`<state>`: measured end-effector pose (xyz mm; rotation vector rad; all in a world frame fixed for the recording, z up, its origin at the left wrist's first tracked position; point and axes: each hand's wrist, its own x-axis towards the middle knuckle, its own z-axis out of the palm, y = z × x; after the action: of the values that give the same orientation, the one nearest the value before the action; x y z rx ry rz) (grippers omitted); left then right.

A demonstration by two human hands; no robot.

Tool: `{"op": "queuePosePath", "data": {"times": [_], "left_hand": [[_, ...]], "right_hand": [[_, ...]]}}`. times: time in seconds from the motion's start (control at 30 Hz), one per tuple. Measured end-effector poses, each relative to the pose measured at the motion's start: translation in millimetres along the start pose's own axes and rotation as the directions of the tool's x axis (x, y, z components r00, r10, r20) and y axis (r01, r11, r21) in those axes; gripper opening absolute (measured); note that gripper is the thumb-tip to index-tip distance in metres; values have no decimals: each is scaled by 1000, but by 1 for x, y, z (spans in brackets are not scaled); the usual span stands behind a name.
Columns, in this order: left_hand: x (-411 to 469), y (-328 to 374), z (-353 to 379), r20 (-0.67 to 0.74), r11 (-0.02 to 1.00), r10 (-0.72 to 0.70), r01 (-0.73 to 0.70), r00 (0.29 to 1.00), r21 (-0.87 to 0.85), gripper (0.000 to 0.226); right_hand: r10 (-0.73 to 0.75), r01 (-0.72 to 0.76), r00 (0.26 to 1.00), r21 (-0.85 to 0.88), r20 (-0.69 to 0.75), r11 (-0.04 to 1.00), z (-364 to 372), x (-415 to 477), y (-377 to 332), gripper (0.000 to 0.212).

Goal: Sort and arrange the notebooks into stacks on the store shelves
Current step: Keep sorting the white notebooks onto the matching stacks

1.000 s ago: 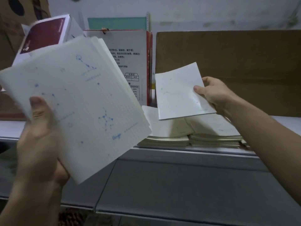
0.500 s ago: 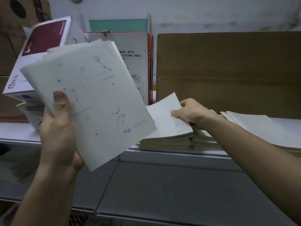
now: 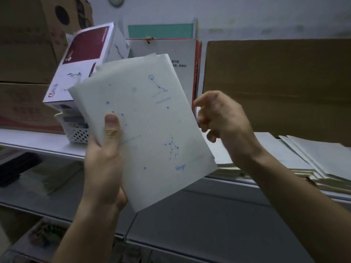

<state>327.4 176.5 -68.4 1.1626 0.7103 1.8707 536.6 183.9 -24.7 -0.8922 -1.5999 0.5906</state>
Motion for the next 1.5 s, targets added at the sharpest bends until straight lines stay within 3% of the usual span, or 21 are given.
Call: {"op": "queuePosePath", "data": {"times": [0.07,0.13,0.33,0.47,0.57,0.7,0.8,0.93,1.03,1.13,1.27,1.3,1.33,1.37,1.4,1.43,1.47,1.5], "left_hand": [[-8,2,10,26,996,-41,43,999,-80,40],[-11,3,20,52,993,-67,71,996,-89,54],[-14,-11,43,90,971,-219,226,972,-78,65],[-18,-21,55,59,970,-234,237,970,-53,55],[-15,-24,62,39,975,-216,218,976,-35,60],[-14,-23,73,-26,991,-129,128,991,-34,61],[-17,-23,82,-66,998,-54,52,996,-23,59],[-26,-25,90,-70,1000,-24,23,997,-13,58],[-35,-27,97,-87,1000,-4,3,996,-4,56],[-46,-28,103,-93,1000,-1,-1,996,-17,56],[-58,-29,105,-72,999,3,-6,997,-32,55],[-61,-30,106,-57,999,-2,0,998,-36,55],[-64,-32,107,-45,999,-6,4,999,-40,53],[-67,-32,108,-40,999,-6,4,999,-45,51],[-70,-33,110,-35,999,-7,6,999,-46,50],[-72,-34,112,-27,999,-16,15,1000,-41,50],[-75,-36,114,-12,999,-33,33,999,-37,48],[-78,-36,118,10,997,-61,61,998,-40,47]], "right_hand": [[-52,61,998,-267,39,962,7,-4,-6,51],[-43,36,999,-360,-13,932,2,-4,-10,48],[3,-24,993,-173,-117,985,-34,-8,-9,22],[162,-178,970,-75,-183,981,-72,-8,-10,15],[284,-326,907,-92,-310,941,-125,-3,-12,19],[502,-618,759,-215,-416,756,-196,2,15,26],[580,-693,717,-304,-386,654,-215,-1,47,30],[585,-677,735,-415,-343,607,-209,-6,70,28],[480,-617,785,-575,-392,538,-203,-6,81,26],[403,-550,816,-770,-414,324,-198,-6,88,33],[309,-421,868,-906,-388,48,-196,-12,92,43],[232,-377,908,-922,-348,90,-195,-15,89,42],[145,-330,942,-913,-303,238,-193,-19,84,39],[70,-267,961,-838,-267,476,-188,-24,73,35],[50,-208,967,-658,-251,724,-180,-31,59,32],[74,-159,974,-413,-214,897,-170,-38,42,34],[108,-139,983,-219,-148,966,-158,-47,26,39],[130,-142,988,-161,-80,977,-146,-55,14,46]]}}
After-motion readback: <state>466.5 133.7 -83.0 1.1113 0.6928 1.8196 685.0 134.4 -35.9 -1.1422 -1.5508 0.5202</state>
